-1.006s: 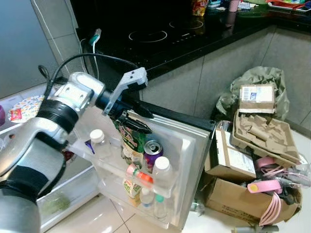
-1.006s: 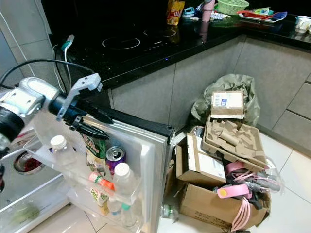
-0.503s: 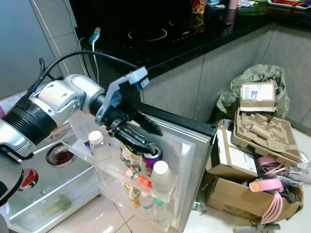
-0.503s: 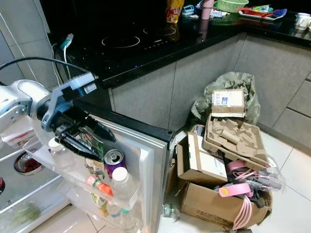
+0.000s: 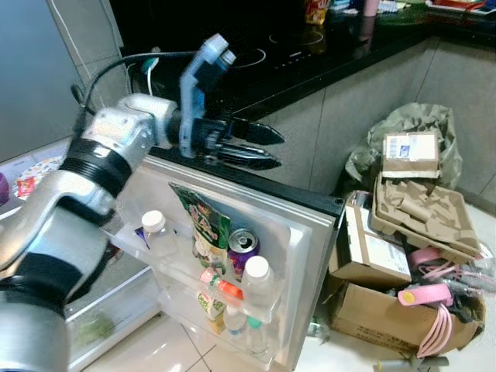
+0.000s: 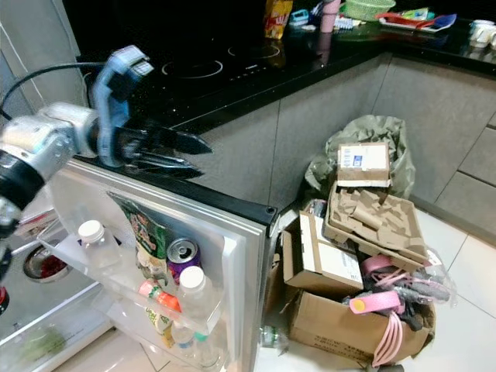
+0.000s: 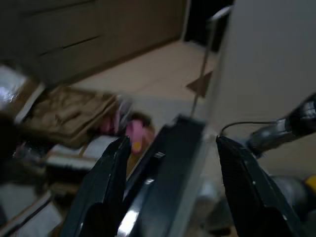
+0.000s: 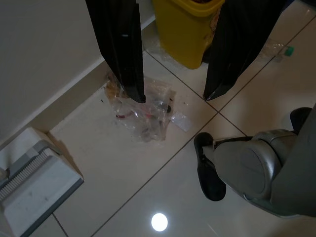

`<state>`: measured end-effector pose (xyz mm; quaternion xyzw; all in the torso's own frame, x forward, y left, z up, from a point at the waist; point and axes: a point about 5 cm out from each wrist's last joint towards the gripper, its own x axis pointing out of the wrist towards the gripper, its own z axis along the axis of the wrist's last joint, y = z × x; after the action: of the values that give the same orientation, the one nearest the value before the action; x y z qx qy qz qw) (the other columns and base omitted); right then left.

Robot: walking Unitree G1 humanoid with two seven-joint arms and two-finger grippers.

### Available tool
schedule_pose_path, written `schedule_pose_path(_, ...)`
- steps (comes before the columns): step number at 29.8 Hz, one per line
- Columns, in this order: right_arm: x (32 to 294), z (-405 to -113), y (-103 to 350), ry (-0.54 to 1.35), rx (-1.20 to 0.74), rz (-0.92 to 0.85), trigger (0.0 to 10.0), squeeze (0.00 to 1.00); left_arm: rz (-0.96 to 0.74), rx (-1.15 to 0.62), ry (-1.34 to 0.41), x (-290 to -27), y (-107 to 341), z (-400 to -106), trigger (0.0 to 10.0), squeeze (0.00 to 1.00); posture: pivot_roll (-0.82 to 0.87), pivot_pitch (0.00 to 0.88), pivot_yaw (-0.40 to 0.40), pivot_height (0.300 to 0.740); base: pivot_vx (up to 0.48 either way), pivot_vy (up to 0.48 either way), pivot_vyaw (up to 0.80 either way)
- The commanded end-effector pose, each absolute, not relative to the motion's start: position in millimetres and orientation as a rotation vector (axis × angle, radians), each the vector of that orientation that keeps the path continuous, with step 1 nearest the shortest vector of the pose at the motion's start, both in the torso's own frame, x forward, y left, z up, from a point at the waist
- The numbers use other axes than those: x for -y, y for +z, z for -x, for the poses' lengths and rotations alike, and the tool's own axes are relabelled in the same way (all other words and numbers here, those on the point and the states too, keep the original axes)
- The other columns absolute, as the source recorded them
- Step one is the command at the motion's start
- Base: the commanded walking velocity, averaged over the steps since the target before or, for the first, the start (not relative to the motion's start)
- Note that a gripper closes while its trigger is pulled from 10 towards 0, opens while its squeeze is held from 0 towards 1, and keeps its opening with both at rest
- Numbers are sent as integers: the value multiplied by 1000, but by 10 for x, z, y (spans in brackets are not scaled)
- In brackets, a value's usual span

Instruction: Restocking fridge

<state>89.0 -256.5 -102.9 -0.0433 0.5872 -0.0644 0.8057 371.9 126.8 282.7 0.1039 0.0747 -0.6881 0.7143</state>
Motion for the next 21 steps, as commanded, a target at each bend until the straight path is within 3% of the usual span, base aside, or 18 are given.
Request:
schedule_pose_path(1, 2564, -866, -1035, -140, -1265, 96, 10000, 0, -266, -163, -1459, -1262, 2798, -3765, 10000, 0, -50, 0, 10, 732, 0, 0, 0)
schedule_pose_path(5, 2582, -848, -1033, -143, -1268, 97, 10000, 0, -396, -170, -1294, -1228, 2673, -3875, 10000, 0, -48, 0, 7, 732, 0, 0, 0)
schedule_pose_path(6, 2587, -843, -1032, -143, -1268, 97, 10000, 0, -449, -174, -1259, -1224, 2631, -3899, 4941, 0, -48, 0, 7, 732, 0, 0, 0)
schedule_pose_path(7, 2587, -843, -1032, -143, -1268, 97, 10000, 0, -449, -174, -1259, -1224, 2631, -3899, 4941, 0, -48, 0, 7, 732, 0, 0, 0)
schedule_pose_path(8, 2590, -840, -1032, -144, -1268, 96, 10000, 0, -519, -188, -1240, -1229, 2582, -3912, 0, 0, -51, 0, 9, 732, 0, 0, 0)
schedule_pose_path(13, 2591, -840, -1031, -144, -1267, 95, 10000, 0, -773, -227, -1235, -1262, 2488, -3913, 0, 0, -49, 0, 10, 732, 0, 0, 0)
schedule_pose_path(21, 2581, -846, -1034, -141, -1268, 94, 10000, 0, -903, -351, -1403, -1371, 2456, -3820, 0, 0, -48, 0, 11, 732, 0, 0, 0)
